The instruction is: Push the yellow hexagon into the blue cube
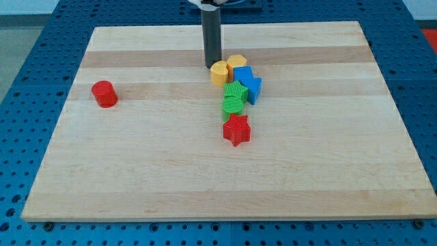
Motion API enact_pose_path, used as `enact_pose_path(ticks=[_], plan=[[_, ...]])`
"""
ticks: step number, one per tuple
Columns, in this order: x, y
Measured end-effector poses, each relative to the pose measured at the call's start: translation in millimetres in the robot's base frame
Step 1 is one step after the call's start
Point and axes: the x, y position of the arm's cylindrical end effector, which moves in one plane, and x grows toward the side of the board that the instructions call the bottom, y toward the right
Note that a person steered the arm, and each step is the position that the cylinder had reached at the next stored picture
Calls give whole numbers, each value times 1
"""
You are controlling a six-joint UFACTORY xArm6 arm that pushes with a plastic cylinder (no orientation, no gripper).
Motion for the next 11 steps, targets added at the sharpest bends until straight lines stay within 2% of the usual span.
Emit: enact_pose_path(ticks=[2, 4, 5, 8, 9, 10, 11], plan=[[28, 0], [-23, -12], [-33, 25], [-1, 33], [-8, 70], [12, 127], [58, 164]])
